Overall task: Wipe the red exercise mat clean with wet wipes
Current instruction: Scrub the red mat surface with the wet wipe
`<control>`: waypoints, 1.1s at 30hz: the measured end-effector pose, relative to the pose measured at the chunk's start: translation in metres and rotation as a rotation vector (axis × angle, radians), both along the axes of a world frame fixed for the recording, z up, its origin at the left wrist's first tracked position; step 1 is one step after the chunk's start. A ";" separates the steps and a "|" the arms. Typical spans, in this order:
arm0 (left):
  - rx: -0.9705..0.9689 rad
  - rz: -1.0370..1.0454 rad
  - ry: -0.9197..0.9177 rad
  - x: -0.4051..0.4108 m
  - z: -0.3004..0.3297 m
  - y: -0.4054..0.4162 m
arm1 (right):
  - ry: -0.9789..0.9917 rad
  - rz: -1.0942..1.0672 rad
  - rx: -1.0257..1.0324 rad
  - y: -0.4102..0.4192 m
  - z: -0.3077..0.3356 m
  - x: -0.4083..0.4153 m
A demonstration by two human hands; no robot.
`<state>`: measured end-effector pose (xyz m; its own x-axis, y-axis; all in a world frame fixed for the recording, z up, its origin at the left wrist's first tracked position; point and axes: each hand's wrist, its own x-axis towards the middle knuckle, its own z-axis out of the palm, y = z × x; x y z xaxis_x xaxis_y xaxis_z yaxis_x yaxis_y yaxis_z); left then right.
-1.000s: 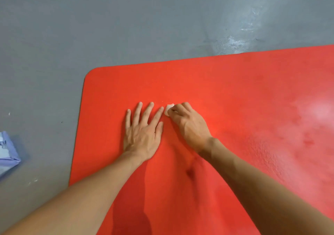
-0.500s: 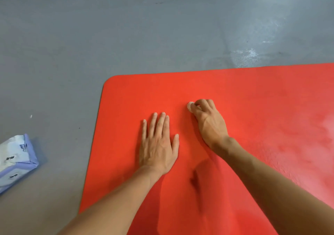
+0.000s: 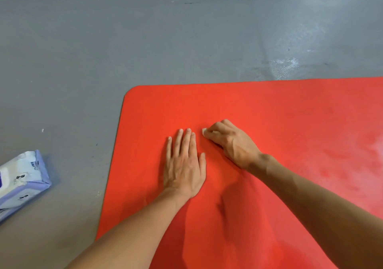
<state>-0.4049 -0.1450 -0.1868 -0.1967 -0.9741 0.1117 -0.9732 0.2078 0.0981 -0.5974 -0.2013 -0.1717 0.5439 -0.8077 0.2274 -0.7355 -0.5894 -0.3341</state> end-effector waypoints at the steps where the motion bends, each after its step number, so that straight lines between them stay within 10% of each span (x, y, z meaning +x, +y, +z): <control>1: -0.005 -0.001 0.002 0.000 0.000 0.000 | 0.004 0.006 -0.018 0.015 -0.002 0.001; 6: -0.029 -0.004 0.023 0.001 0.002 0.000 | 0.083 -0.099 -0.086 0.063 0.000 -0.014; 12: -0.045 -0.020 0.055 0.000 -0.001 0.001 | 0.076 -0.871 0.045 0.072 0.008 -0.052; 33: -0.109 0.030 0.122 0.000 -0.008 0.012 | 0.039 -0.438 0.085 0.095 0.009 0.009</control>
